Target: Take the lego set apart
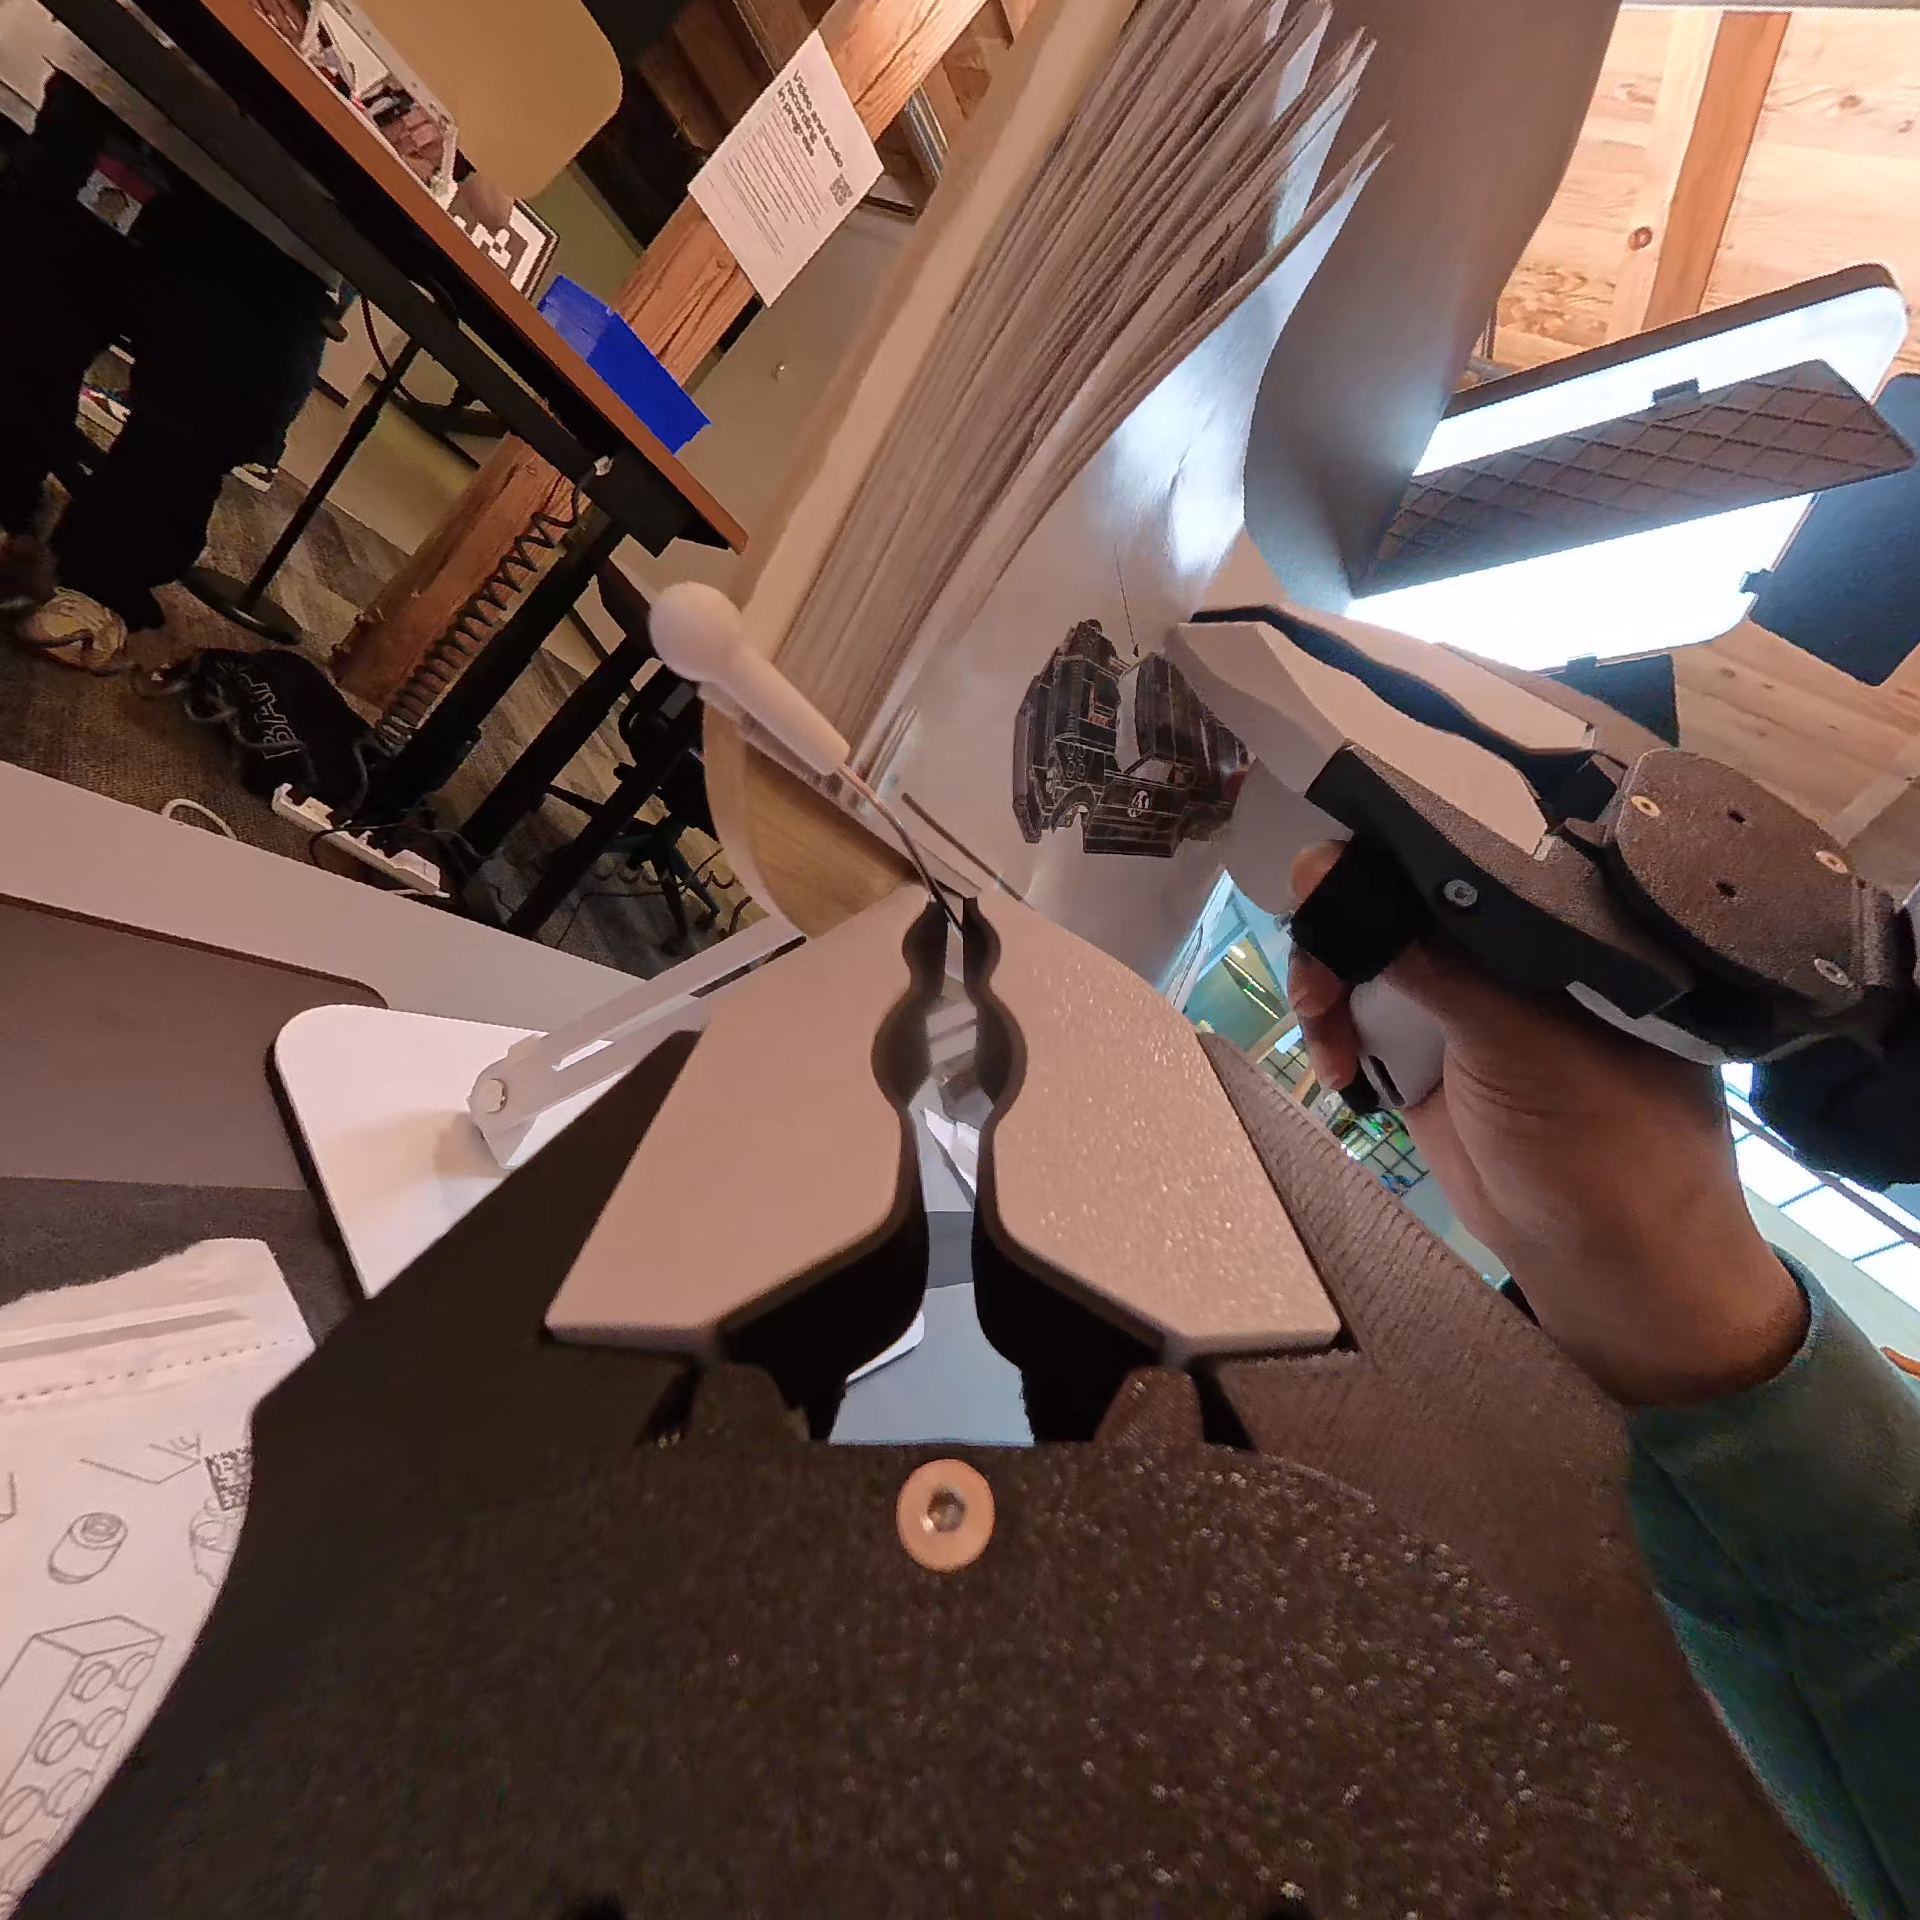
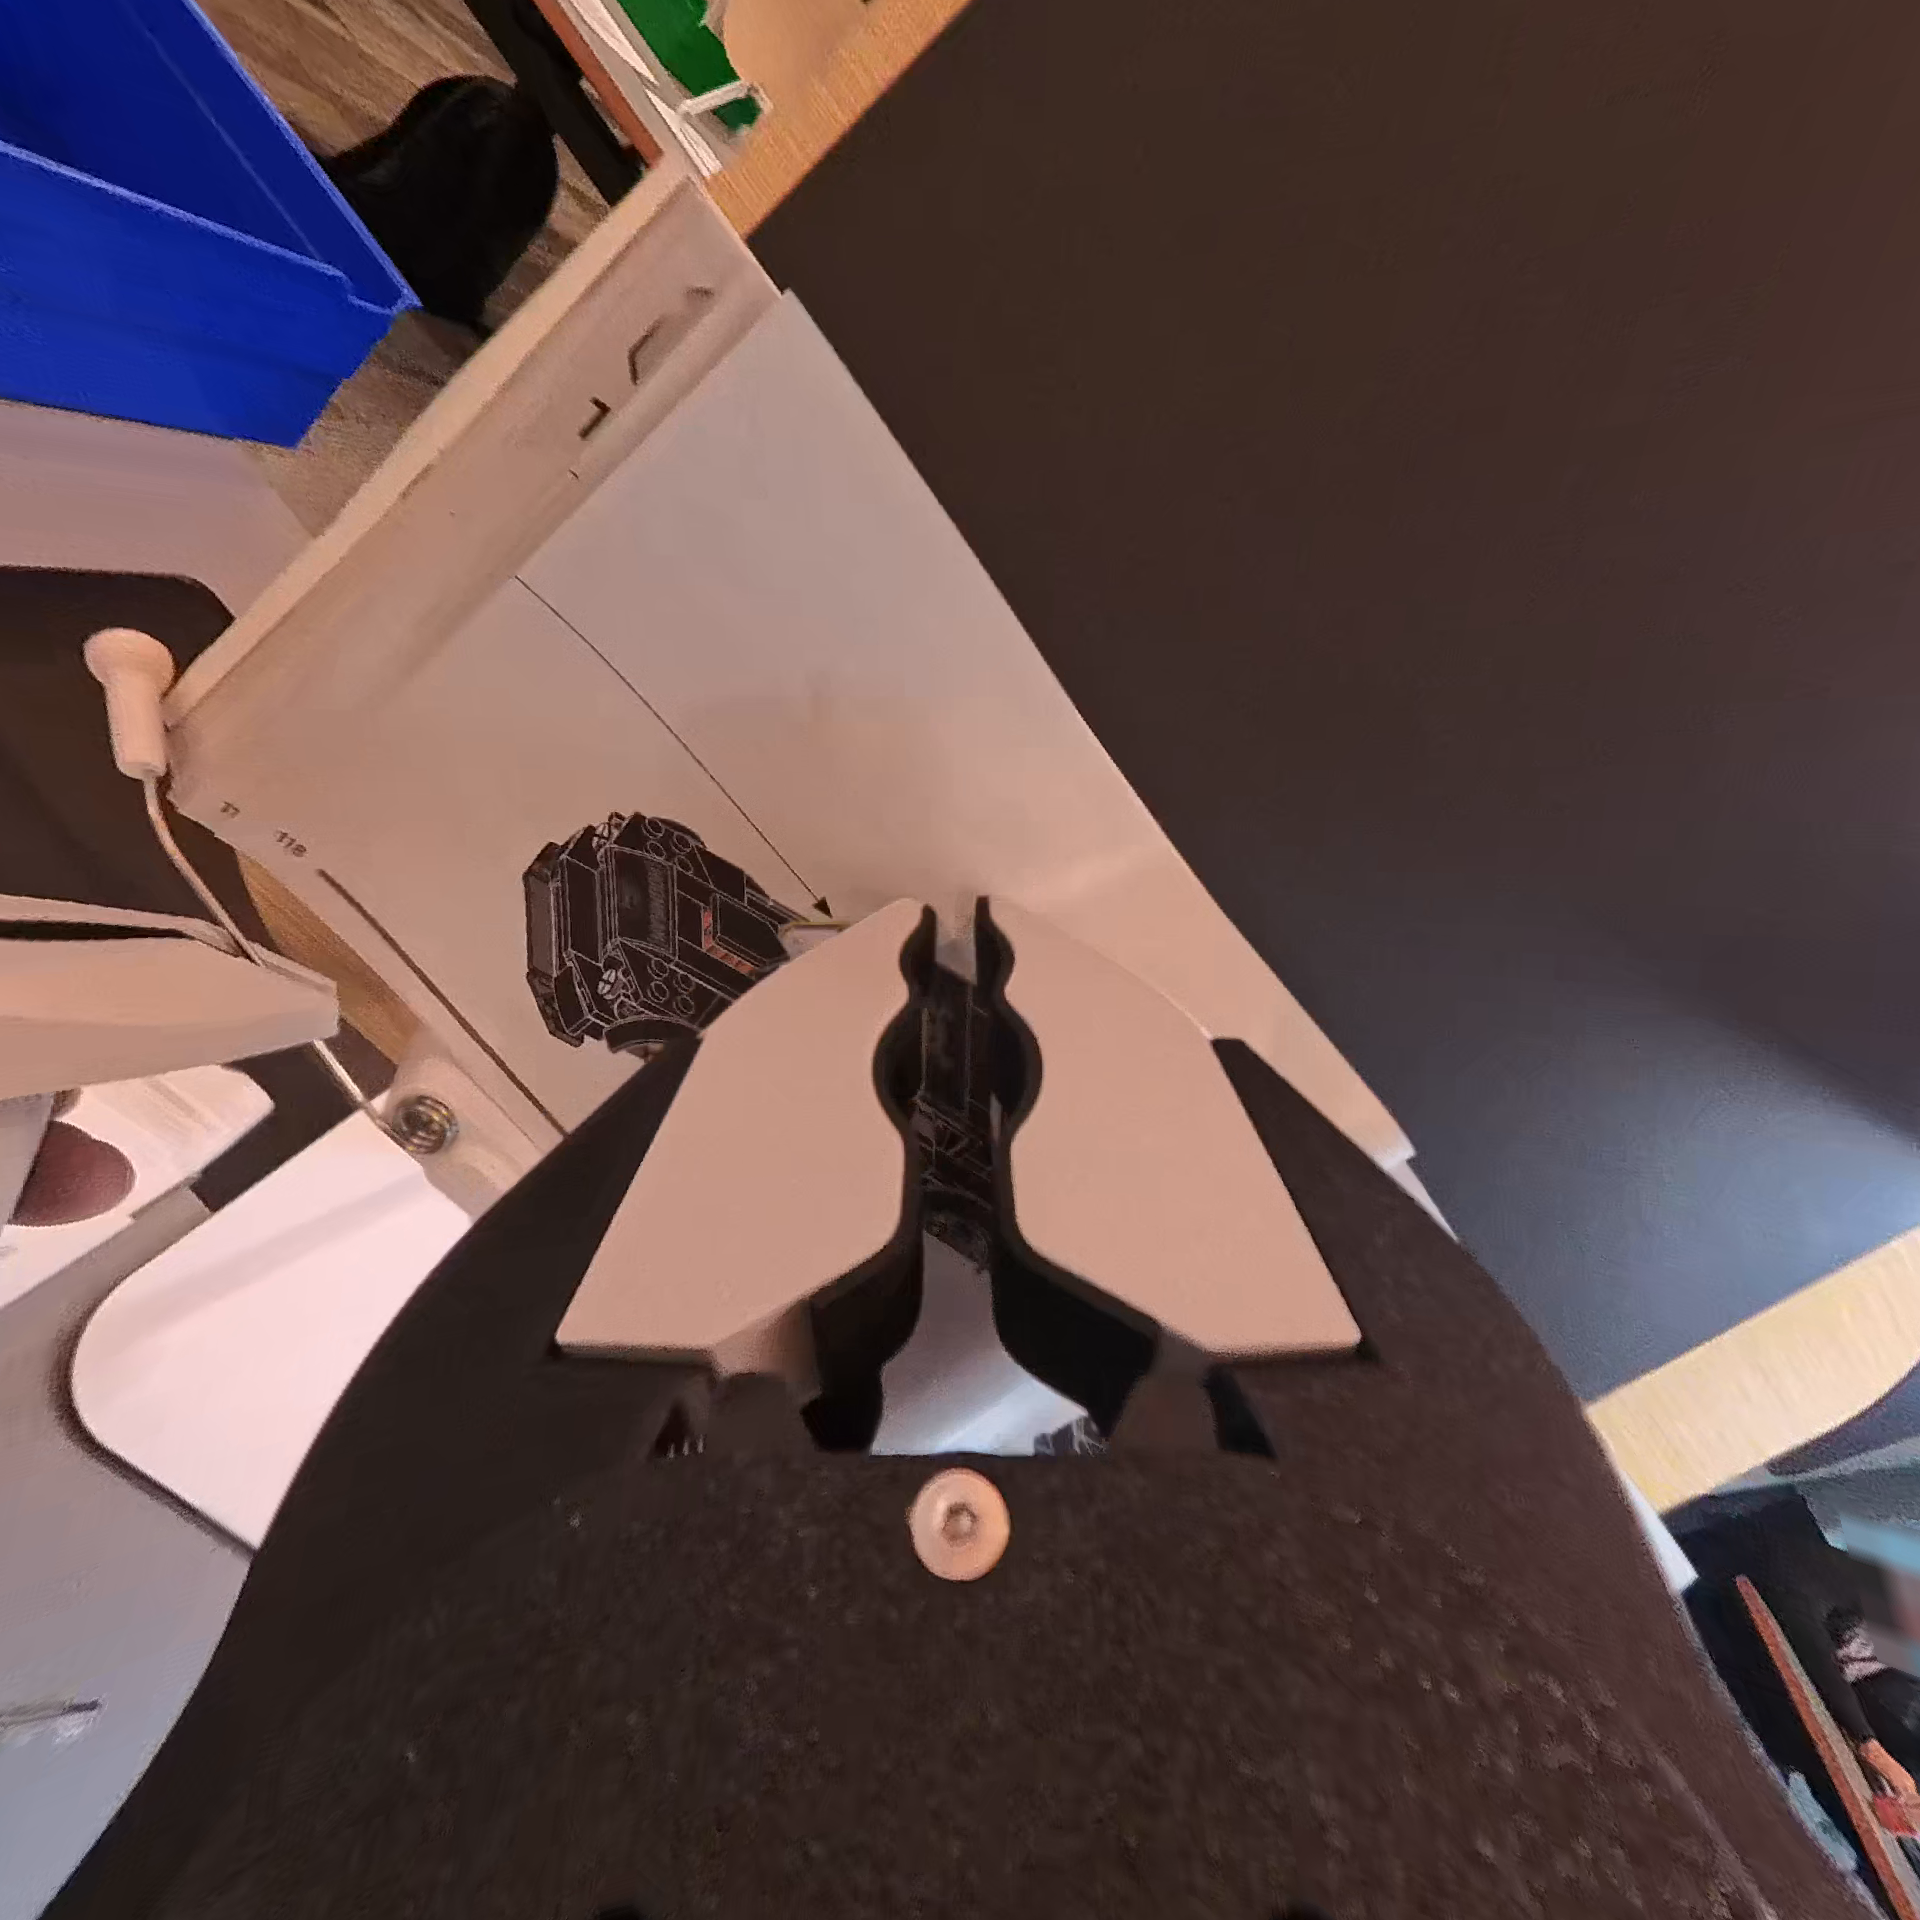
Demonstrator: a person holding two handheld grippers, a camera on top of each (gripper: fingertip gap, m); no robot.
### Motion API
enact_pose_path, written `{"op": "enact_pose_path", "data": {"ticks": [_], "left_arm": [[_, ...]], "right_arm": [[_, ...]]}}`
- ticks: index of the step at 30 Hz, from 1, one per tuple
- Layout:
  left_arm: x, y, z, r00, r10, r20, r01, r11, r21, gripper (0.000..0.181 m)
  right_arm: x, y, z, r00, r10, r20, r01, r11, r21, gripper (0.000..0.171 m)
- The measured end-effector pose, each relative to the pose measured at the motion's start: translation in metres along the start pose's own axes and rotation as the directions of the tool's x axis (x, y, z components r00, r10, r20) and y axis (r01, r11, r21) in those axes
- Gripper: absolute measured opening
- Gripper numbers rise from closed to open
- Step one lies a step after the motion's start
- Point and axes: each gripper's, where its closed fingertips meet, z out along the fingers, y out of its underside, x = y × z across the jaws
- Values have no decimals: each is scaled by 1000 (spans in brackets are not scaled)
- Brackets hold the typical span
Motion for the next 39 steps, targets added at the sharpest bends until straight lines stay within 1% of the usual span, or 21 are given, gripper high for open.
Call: {"op": "enact_pose_path", "data": {"ticks": [2,3,8,9,11,13,15,18,20,22,24,27,29,33,39], "left_arm": [[0,0,0,1000,-11,-6,11,1000,-1,3],[0,0,0,1000,-14,-9,14,1000,0,3],[0,0,0,1000,-13,-7,13,1000,5,3],[0,0,0,1000,-12,-8,12,1000,3,3],[0,0,-1,1000,-13,-9,13,1000,-1,3],[0,0,0,1000,-12,-9,12,1000,-2,3],[1,-1,0,1000,-13,-13,13,1000,-3,2],[1,-1,1,1000,-14,-16,14,1000,-2,2],[1,-1,1,1000,-11,-16,11,1000,-4,2],[1,-1,0,1000,-7,-16,7,1000,-6,2],[1,-1,1,1000,-9,-17,9,1000,-5,2],[1,-1,1,1000,-11,-17,11,1000,-3,2],[1,-1,0,1000,-9,-17,9,1000,-4,2],[1,-1,0,1000,-9,-17,9,1000,-3,2],[1,-1,0,1000,-12,-20,12,1000,-5,2]], "right_arm": [[1,0,-3,1000,17,4,-17,1000,11,6],[0,-2,-5,1000,15,11,-16,1000,21,9],[-22,-31,-5,994,-13,108,5,997,76,69],[-25,-37,-3,993,-15,119,5,997,83,75],[-27,-52,-2,991,-30,132,13,992,127,78],[-27,-67,-5,989,-71,128,45,980,193,77],[-29,-77,-8,982,-143,124,109,963,248,73],[-37,-76,-7,956,-230,184,179,950,256,72],[-42,-74,-9,935,-282,213,222,938,267,61],[-43,-73,-12,924,-330,196,269,921,283,50],[-43,-69,-15,915,-363,177,306,908,285,43],[-41,-66,-20,907,-397,139,343,890,300,29],[-39,-63,-22,905,-407,128,356,885,299,25],[-31,-65,-28,903,-423,71,381,868,319,3],[-28,-61,-36,891,-451,47,412,849,331,0]]}}
